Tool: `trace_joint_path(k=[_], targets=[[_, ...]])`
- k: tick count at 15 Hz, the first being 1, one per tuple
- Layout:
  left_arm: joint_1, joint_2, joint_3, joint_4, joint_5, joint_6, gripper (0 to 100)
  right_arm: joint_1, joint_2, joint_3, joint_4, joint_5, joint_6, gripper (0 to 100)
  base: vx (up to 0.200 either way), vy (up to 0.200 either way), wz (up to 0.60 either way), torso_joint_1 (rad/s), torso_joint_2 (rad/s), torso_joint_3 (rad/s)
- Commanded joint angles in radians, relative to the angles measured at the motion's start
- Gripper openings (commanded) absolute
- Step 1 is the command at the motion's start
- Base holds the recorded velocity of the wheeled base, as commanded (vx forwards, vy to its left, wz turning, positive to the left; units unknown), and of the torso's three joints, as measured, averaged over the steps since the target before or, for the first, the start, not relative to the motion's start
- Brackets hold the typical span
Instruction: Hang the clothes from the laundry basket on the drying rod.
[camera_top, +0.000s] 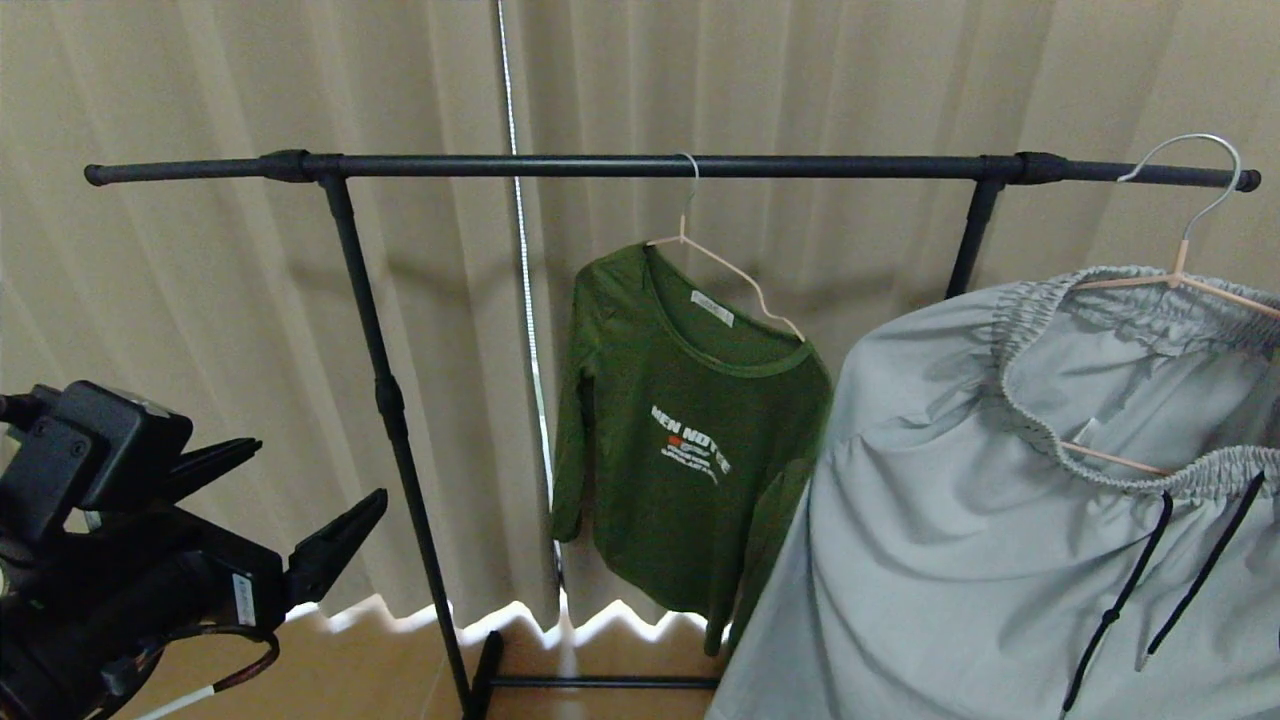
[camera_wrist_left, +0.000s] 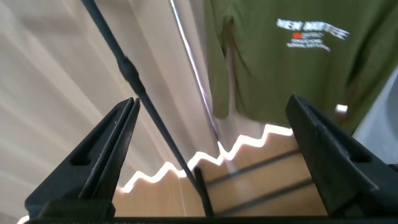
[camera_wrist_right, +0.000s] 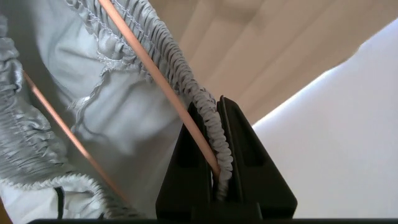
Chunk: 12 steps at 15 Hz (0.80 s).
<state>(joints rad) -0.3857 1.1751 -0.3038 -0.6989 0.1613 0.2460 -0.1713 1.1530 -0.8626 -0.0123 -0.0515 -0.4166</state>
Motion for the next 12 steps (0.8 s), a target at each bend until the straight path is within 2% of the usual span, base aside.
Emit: trace_joint_path(k=[1,5,8,10,12], targets=[[0.001,0.003,0.0,-0.001,0.0,-0.001,100,-0.001,0.01,-0.001,0.0,-0.004,-0.001,0,0.2,0.0,0.0,0.007,0.0,-0.002],[-0.001,0.006,0.009,-0.001,0.001,0.003,100,0.009,0.036,-0.015,-0.006,-0.027,0.001,0,0.2,0.0,0.0,0.002,0.0,0.002],[-0.002,0.006,0.006,-0.001,0.0,0.009,100,0.072,0.097,-0.072,-0.006,-0.053,0.004,0,0.2,0.0,0.0,0.005,0.01,0.006],[-0.022,-0.002,0.022,-0.002,0.001,0.006,100,0.131,0.139,-0.108,-0.006,-0.1,0.007,0,0.0,0.0,0.0,0.0,0.0,0.0],[-0.024,-0.043,0.043,-0.002,0.001,-0.004,100,0.208,0.211,-0.184,-0.006,-0.209,0.007,0,0.0,0.0,0.0,0.0,0.0,0.0]])
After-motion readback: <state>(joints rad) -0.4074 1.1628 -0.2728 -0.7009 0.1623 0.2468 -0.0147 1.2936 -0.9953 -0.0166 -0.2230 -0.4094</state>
